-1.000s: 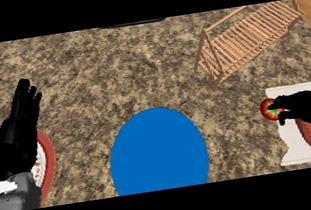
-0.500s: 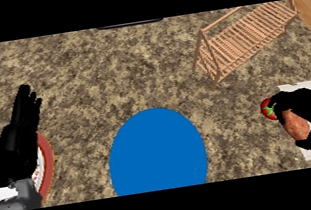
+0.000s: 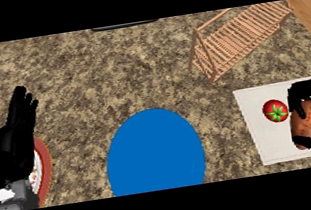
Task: Pick the sweet potato from the placemat and place it in the tiered shelf
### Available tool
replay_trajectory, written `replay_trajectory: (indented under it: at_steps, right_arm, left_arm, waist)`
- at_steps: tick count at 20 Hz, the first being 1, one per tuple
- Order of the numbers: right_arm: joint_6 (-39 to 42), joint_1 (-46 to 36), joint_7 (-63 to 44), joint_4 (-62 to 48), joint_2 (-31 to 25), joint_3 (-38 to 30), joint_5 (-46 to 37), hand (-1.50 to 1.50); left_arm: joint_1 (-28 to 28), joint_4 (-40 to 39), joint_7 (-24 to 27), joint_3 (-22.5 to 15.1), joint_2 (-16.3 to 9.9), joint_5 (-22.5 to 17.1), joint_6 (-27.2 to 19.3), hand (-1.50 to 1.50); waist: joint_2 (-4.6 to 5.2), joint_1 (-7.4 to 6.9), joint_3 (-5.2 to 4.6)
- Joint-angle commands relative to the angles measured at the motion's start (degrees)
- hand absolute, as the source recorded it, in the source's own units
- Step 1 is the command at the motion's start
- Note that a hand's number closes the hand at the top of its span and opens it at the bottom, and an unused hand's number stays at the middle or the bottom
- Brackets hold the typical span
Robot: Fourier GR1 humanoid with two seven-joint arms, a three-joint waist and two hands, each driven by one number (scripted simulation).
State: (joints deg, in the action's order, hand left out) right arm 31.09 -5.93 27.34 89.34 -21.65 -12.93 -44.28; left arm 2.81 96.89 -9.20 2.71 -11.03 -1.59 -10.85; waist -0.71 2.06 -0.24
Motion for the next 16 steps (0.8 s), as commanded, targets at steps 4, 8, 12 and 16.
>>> replay_trajectory:
  at_steps: [4, 8, 12, 16]
  right_arm:
    - [9.16, -6.25, -17.82, 12.32, 2.16, -15.38, 14.20, 1.50]
    - [13.31, -13.33, -27.48, 14.16, -2.68, -20.53, 18.28, 1.50]
    - [12.79, -16.93, -32.33, 12.23, -3.61, -20.72, 21.02, 1.50]
    - [6.89, -20.98, -28.57, 2.23, -5.87, -19.41, 18.98, 1.50]
  left_arm:
    - [1.83, -2.05, 0.80, 0.33, 0.18, 0.86, -0.34, 0.00]
    - [-0.23, 2.53, -1.14, -2.05, 1.62, 1.52, -0.45, 0.00]
    - [-1.97, 1.70, 0.22, -0.49, 0.46, -0.64, 3.33, 0.00]
    - [6.55, -3.79, -0.88, -0.44, 1.74, 2.42, 0.11, 0.00]
  waist:
    - [0.42, -0.72, 0.11]
    - [0.49, -1.86, 0.19]
    - [0.63, -2.19, 0.21]
    - [0.80, -2.17, 0.25]
